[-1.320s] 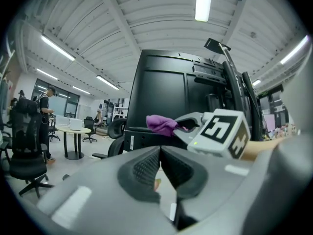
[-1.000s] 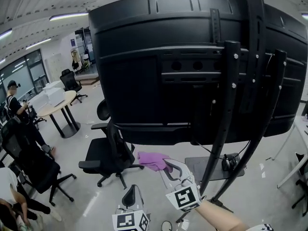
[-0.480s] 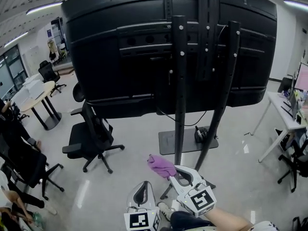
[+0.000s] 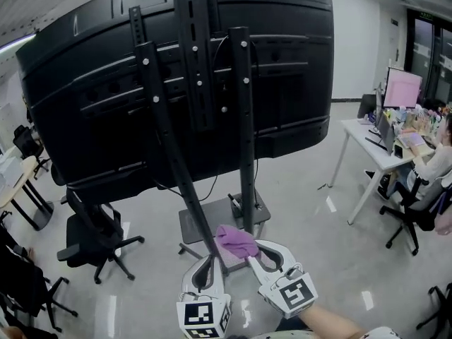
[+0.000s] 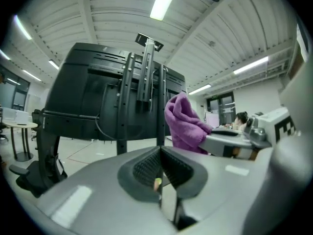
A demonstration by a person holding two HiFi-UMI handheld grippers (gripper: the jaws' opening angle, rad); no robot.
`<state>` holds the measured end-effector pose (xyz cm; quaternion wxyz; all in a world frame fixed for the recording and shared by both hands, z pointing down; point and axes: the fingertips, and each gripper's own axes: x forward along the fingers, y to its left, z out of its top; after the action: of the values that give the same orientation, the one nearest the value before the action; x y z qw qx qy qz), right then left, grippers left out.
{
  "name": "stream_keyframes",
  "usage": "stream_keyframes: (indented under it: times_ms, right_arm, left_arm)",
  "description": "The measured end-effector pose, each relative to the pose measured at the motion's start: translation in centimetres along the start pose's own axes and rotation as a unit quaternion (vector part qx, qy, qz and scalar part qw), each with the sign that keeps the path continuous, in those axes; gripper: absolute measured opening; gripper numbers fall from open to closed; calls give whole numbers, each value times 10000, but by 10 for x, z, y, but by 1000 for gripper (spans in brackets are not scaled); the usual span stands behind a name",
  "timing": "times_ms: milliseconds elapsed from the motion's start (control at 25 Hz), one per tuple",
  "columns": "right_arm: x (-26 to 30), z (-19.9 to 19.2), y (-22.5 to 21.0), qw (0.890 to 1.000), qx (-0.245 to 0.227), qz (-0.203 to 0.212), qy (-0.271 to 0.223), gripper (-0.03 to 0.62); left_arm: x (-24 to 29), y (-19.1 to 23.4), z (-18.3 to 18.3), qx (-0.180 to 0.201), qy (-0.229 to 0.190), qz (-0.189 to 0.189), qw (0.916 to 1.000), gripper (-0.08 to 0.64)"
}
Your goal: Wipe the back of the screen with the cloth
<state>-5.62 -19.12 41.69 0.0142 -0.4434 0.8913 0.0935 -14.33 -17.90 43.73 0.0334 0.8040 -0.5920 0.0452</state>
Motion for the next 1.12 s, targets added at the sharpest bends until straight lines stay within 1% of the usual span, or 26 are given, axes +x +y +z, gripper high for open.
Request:
stream_keyframes:
  times_ms: [80, 160, 360, 440, 520, 640, 720, 800, 880, 960, 1000, 1040, 1080, 1120]
  right_arm:
    - [-9, -4, -45, 9995, 98, -268, 119, 49]
    - [-15, -11, -92, 9990, 78, -405, 171, 49]
    - [-19, 0, -217, 9988, -271, -333, -248, 49]
    - [-13, 16, -270, 9964, -661, -339, -419, 49]
    - [-3, 39, -318, 9916, -1097, -327, -594, 49]
    - [22, 92, -376, 9788, -1781, -359, -945, 49]
    - [45, 136, -411, 9651, -2298, -522, -1140, 49]
    - [70, 186, -442, 9480, -2787, -753, -1339, 49]
    - [92, 240, -468, 9281, -3215, -1012, -1581, 49]
    - [111, 292, -488, 9056, -3629, -1281, -1782, 49]
    - [120, 316, -496, 8934, -3845, -1419, -1842, 48]
    - [128, 338, -503, 8787, -4087, -1560, -1911, 49]
    - [135, 359, -510, 8596, -4372, -1717, -2012, 49]
    - [141, 379, -516, 8359, -4691, -1902, -2122, 48]
  left_arm:
    - [34, -28, 2, 44, -8, -137, 9999, 8]
    - [72, -56, 7, -8, -60, -205, 9998, 8]
    - [169, -126, 27, -252, -287, -358, 9986, 8]
    - [205, -149, 35, -283, -369, -358, 9983, 8]
    - [234, -169, 41, -373, -370, -325, 9981, 8]
    - [268, -183, 51, -388, -387, -204, 9983, 8]
    - [286, -185, 61, -234, -412, -98, 9988, 8]
    - [301, -183, 71, -67, -419, -5, 9991, 8]
    - [313, -176, 80, 12, -452, 113, 9989, 8]
    - [320, -168, 89, -8, -498, 220, 9985, 8]
    - [322, -164, 93, -37, -516, 259, 9983, 8]
    - [324, -161, 95, -64, -527, 290, 9982, 8]
    - [325, -159, 97, -84, -532, 312, 9981, 8]
    - [325, -157, 97, -97, -534, 329, 9980, 8]
